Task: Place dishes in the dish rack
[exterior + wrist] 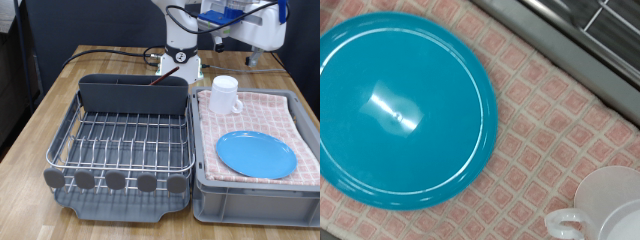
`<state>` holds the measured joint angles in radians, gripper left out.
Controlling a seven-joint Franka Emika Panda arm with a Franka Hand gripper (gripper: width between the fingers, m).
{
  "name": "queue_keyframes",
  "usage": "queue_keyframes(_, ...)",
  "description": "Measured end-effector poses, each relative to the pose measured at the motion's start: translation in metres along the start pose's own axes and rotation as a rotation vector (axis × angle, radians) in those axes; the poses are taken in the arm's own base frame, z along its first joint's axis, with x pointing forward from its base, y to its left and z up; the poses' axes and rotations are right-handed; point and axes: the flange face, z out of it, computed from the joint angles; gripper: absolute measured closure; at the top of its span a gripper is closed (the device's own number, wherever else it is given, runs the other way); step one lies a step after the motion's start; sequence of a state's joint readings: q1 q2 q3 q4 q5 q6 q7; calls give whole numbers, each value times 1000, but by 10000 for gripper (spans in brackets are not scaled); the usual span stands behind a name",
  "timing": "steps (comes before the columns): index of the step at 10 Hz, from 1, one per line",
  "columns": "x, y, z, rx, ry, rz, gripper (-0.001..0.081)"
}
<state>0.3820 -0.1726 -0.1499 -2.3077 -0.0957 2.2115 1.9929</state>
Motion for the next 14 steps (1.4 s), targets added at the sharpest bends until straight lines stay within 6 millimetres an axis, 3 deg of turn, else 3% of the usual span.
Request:
queue_keyframes(3,-18,6,-3,0,-7,-30,4)
queue_keyframes(6,-17,7,6,26,-24,-32,4)
queue_keyframes(14,12,7,82,128,-205,-137,4)
